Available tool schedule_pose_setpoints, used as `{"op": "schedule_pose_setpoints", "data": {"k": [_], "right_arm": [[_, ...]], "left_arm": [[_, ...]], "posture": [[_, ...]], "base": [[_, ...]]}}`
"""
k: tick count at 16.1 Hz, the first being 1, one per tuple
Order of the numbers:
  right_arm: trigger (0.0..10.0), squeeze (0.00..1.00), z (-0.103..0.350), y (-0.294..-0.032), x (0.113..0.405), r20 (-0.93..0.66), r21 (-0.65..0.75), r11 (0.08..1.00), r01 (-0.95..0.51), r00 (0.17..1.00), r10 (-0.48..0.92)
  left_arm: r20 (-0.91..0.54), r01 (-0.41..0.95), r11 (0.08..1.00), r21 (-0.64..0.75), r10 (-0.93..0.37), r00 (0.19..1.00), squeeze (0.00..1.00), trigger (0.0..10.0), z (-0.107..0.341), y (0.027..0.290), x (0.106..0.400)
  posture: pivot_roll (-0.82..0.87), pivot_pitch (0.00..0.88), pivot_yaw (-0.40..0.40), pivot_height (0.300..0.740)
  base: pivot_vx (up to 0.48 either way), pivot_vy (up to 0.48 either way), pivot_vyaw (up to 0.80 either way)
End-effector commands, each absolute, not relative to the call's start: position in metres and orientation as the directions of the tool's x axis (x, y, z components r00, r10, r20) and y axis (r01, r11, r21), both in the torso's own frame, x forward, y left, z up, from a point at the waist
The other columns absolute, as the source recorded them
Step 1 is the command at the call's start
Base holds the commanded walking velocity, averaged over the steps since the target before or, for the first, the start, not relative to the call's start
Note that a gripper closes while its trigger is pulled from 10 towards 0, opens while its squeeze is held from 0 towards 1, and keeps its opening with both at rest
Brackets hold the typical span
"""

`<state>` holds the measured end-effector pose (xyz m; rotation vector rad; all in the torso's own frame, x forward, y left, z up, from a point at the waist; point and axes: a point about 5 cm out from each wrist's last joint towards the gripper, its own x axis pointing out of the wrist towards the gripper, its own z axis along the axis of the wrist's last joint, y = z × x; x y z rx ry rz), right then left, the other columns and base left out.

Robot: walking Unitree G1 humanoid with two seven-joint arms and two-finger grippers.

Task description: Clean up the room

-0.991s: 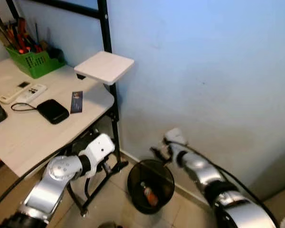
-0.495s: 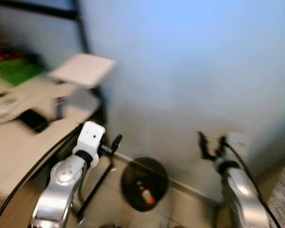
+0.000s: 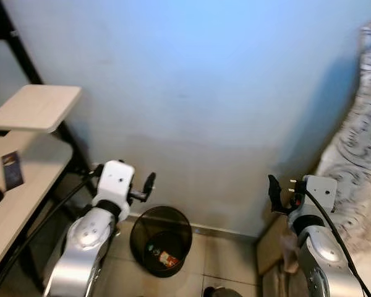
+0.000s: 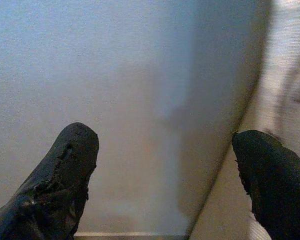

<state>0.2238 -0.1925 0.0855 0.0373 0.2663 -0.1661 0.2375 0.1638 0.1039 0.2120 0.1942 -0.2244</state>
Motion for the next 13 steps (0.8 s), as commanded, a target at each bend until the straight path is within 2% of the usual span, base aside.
{"op": "schedule_pose_setpoints", "data": {"k": [1, 4, 6, 9, 13], "right_arm": [[10.0, 0.00, 0.087, -0.192, 0.222, -0.269, 0.011, 0.987, 0.163, 0.951, -0.154], [10.0, 0.00, 0.089, -0.197, 0.224, -0.272, -0.004, 0.989, 0.147, 0.952, -0.143], [10.0, 0.00, 0.089, -0.191, 0.226, -0.287, 0.037, 0.993, 0.112, 0.953, -0.097], [10.0, 0.00, 0.083, -0.188, 0.221, -0.305, -0.048, 0.993, 0.112, 0.945, -0.121], [10.0, 0.00, 0.089, -0.187, 0.223, -0.272, -0.074, 0.991, 0.116, 0.953, -0.131]], "left_arm": [[-0.214, 0.216, 0.957, 0.192, -0.174, 0.961, 0.00, 10.0, 0.105, 0.167, 0.235], [-0.205, 0.192, 0.966, 0.173, -0.155, 0.966, 0.00, 10.0, 0.106, 0.167, 0.240], [-0.207, 0.190, 0.964, 0.184, -0.151, 0.967, 0.00, 10.0, 0.105, 0.169, 0.242], [-0.213, 0.215, 0.960, 0.179, -0.176, 0.961, 0.00, 10.0, 0.103, 0.162, 0.238], [-0.216, 0.213, 0.961, 0.175, -0.174, 0.961, 0.00, 10.0, 0.103, 0.164, 0.238]], "posture": [[0.01, 0.000, 0.051, 0.740], [0.00, 0.000, 0.055, 0.740], [0.00, 0.000, 0.051, 0.740], [0.00, 0.000, 0.049, 0.740], [0.00, 0.000, 0.049, 0.740]], "base": [[0.000, 0.000, -0.80], [0.000, 0.000, -0.80], [0.000, 0.000, -0.80], [0.000, 0.000, -0.80], [0.000, 0.000, -0.79]]}}
